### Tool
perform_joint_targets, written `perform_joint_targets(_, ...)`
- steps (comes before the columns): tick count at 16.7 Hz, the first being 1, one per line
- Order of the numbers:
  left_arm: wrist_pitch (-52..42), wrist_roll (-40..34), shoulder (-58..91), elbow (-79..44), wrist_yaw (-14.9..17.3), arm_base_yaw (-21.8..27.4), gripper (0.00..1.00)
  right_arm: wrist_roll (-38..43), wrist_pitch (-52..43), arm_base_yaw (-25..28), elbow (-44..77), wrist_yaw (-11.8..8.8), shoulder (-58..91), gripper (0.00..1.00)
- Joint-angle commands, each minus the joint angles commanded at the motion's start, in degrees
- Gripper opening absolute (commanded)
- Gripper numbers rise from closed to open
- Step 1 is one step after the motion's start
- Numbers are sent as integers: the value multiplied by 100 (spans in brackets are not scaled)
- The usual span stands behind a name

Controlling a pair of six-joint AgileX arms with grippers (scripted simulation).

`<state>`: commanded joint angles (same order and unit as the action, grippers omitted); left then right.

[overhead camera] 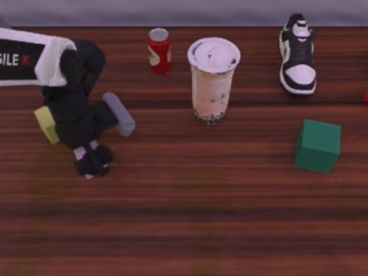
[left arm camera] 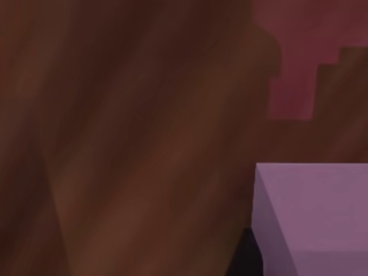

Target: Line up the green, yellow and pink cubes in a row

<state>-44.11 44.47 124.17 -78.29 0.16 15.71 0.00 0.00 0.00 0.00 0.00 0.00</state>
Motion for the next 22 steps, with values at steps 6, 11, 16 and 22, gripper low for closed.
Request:
perform_joint_targets(6, -159, -75, -220, -41, 95, 1, 0, 0, 0, 0, 0, 0, 0, 100)
perform_joint_targets(11, -826, -68, -473, -448, 96, -42, 0, 0, 0, 0, 0, 0, 0, 100)
perform_joint_targets(16, -1556, -90, -808, -850, 90, -106, 0, 0, 0, 0, 0, 0, 0, 100)
perform_joint_targets(22, -1655, -85, -636, -1050, 87, 137, 0, 0, 0, 0, 0, 0, 0, 100)
